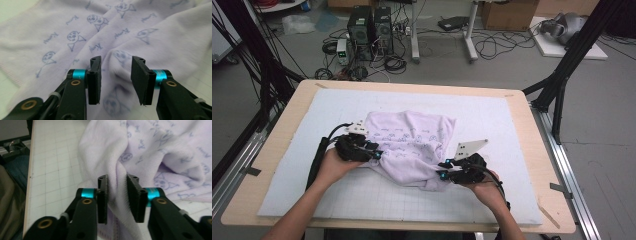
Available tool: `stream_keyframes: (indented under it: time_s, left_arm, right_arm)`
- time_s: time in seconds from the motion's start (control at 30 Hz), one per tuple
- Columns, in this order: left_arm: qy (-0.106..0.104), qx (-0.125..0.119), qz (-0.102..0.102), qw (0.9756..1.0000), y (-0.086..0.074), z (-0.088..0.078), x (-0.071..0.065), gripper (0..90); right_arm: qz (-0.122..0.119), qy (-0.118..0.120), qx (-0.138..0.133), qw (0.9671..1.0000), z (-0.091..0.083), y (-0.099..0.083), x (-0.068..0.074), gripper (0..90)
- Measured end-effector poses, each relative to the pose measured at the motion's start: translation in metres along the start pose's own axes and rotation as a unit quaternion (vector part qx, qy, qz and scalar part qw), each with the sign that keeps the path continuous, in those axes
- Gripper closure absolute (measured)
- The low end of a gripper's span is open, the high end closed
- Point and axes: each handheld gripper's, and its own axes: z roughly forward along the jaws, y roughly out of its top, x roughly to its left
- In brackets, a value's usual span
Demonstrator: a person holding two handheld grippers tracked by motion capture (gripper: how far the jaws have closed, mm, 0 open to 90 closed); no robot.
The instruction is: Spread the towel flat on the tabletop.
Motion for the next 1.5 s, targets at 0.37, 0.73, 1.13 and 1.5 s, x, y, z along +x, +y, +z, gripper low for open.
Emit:
stream_keyframes:
  time_s: [0.37, 0.73, 1.13, 1.5]
  left_arm:
    - [0.004, 0.043, 0.026, 0.9987, -0.029, 0.016, -0.013, 59.9]
    - [-0.022, 0.003, 0.045, 0.9987, -0.030, -0.043, -0.025, 87.1]
    - [-0.043, -0.044, 0.058, 0.9964, -0.048, -0.116, -0.053, 64.0]
    - [-0.071, 0.044, 0.038, 0.9958, -0.075, -0.027, -0.041, 55.8]
  right_arm:
    - [0.016, -0.013, 0.031, 0.9993, 0.007, -0.023, -0.003, 60.3]
    - [0.000, 0.031, 0.008, 0.9995, -0.010, -0.017, 0.014, 81.8]
    - [-0.075, 0.115, -0.070, 0.9881, -0.058, 0.013, 0.095, 67.4]
    - [-0.042, 0.017, 0.036, 0.9983, 0.013, -0.013, 0.041, 59.5]
